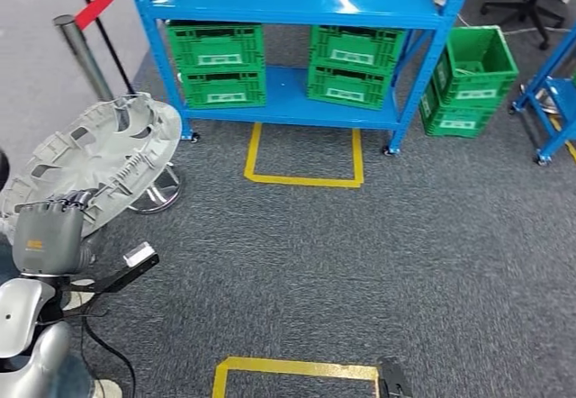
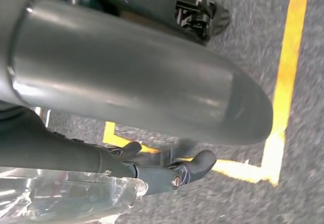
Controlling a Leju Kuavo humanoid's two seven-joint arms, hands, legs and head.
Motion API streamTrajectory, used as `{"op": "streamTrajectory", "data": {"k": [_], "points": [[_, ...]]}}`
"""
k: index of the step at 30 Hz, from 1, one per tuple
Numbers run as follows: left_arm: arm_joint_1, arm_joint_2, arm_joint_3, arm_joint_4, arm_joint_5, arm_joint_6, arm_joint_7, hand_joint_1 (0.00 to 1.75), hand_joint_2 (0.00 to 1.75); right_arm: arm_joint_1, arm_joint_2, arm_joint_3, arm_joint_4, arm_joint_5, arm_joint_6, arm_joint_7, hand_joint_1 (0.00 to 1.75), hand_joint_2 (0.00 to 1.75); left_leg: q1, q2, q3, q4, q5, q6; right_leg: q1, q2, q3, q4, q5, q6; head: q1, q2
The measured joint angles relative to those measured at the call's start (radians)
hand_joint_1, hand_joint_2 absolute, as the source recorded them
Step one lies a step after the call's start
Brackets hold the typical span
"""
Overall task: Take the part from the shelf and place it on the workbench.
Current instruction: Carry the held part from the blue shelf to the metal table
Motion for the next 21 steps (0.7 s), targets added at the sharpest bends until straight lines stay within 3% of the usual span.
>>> {"op": "streamTrajectory", "data": {"k": [2, 4, 5, 6, 8, 9, 11, 13, 15, 17, 19, 20, 21], "points": [[-0.004, 0.0, 0.001, 0.0, 0.0, -0.001, 0.0, 1.75, 1.75, 0.0, 0.004, 0.001, 0.0, 0.001, 0.003, -0.001, 0.0, 0.0, 0.001, -0.026, -0.008, 0.001, 0.006, 0.008, -0.003, 0.046, -0.056, 0.134, -0.072, 0.005, 0.002, 0.0], [0.0, 0.0, 0.003, 0.0, 0.0, 0.0, 0.0, 1.75, 1.75, 0.005, 0.004, 0.003, 0.0, 0.006, 0.019, -0.014, 0.0, 0.0, 0.0, -0.055, -0.014, 0.001, 0.011, 0.011, -0.003, 0.058, -0.092, 0.225, -0.102, 0.004, 0.002, 0.0], [0.005, 0.0, 0.004, 0.0, 0.0, 0.0, 0.0, 1.75, 1.75, 0.01, 0.002, 0.004, 0.0, 0.009, 0.03, -0.025, 0.0, 0.0, 0.0, -0.07, -0.015, 0.001, 0.012, 0.01, -0.003, 0.061, -0.085, 0.216, -0.089, 0.002, 0.002, 0.0], [0.01, 0.0, 0.005, 0.0, 0.0, 0.001, 0.0, 1.75, 1.75, 0.014, -0.001, 0.005, 0.0, 0.011, 0.041, -0.036, 0.0, 0.0, 0.0, -0.085, -0.015, 0.002, 0.014, 0.009, -0.003, 0.067, -0.058, 0.167, -0.059, -0.001, 0.002, 0.0], [0.019, 0.0, 0.006, 0.0, 0.0, 0.001, 0.0, 1.75, 1.75, 0.021, -0.007, 0.005, 0.0, 0.014, 0.052, -0.049, 0.0, 0.0, 0.001, -0.112, -0.018, 0.003, 0.017, 0.003, -0.008, 0.107, 0.015, 0.025, -0.002, -0.006, 0.002, 0.0], [0.021, 0.0, 0.007, -0.001, 0.0, 0.002, 0.0, 1.75, 1.75, 0.022, -0.008, 0.006, 0.0, 0.014, 0.054, -0.051, 0.0, 0.0, 0.001, -0.124, -0.022, 0.005, 0.02, -0.001, -0.011, 0.129, 0.042, -0.028, 0.012, -0.007, 0.002, 0.0], [0.024, 0.0, 0.01, -0.002, 0.0, 0.002, -0.001, 1.75, 1.75, 0.024, -0.01, 0.006, 0.0, 0.014, 0.055, -0.054, 0.0, 0.0, 0.005, -0.145, -0.034, 0.006, 0.028, -0.014, -0.012, 0.148, 0.058, -0.058, 0.011, -0.008, 0.001, 0.0], [0.03, 0.002, 0.015, -0.003, 0.001, 0.003, -0.001, 1.75, 1.75, 0.026, -0.01, 0.006, 0.0, 0.014, 0.057, -0.056, 0.0, 0.0, 0.008, -0.159, -0.042, 0.004, 0.035, -0.027, -0.013, 0.127, 0.059, -0.061, 0.017, -0.016, 0.001, 0.0], [0.034, 0.006, 0.02, -0.003, 0.001, 0.004, -0.002, 1.75, 1.75, 0.027, -0.012, 0.006, 0.0, 0.014, 0.064, -0.057, 0.0, 0.0, 0.003, -0.12, -0.06, 0.035, 0.01, -0.038, -0.017, 0.104, 0.059, -0.068, 0.025, -0.028, -0.007, 0.0], [0.034, 0.006, 0.02, -0.003, 0.001, 0.004, -0.003, 1.75, 1.75, 0.029, -0.013, 0.006, 0.0, 0.014, 0.071, -0.058, 0.0, 0.0, 0.002, -0.06, -0.112, 0.152, -0.057, -0.049, -0.016, 0.077, 0.056, -0.07, 0.027, -0.033, -0.016, 0.0], [0.035, 0.005, 0.02, -0.003, 0.002, 0.004, -0.004, 1.75, 1.75, 0.032, -0.013, 0.006, 0.0, 0.014, 0.074, -0.058, 0.0, 0.0, 0.005, -0.042, -0.163, 0.275, -0.107, -0.055, -0.014, 0.047, 0.053, -0.069, 0.027, -0.034, -0.018, 0.0], [0.036, 0.005, 0.02, -0.003, 0.002, 0.004, -0.005, 1.75, 1.75, 0.033, -0.014, 0.006, 0.0, 0.014, 0.074, -0.058, 0.0, 0.0, 0.006, -0.04, -0.166, 0.291, -0.106, -0.056, -0.014, 0.033, 0.052, -0.069, 0.027, -0.034, -0.018, 0.0], [0.037, 0.005, 0.021, -0.003, 0.002, 0.004, -0.005, 1.75, 1.75, 0.033, -0.014, 0.006, 0.0, 0.013, 0.075, -0.058, 0.0, 0.0, 0.006, -0.037, -0.146, 0.264, -0.085, -0.056, -0.014, 0.02, 0.053, -0.069, 0.027, -0.034, -0.018, 0.0]]}}
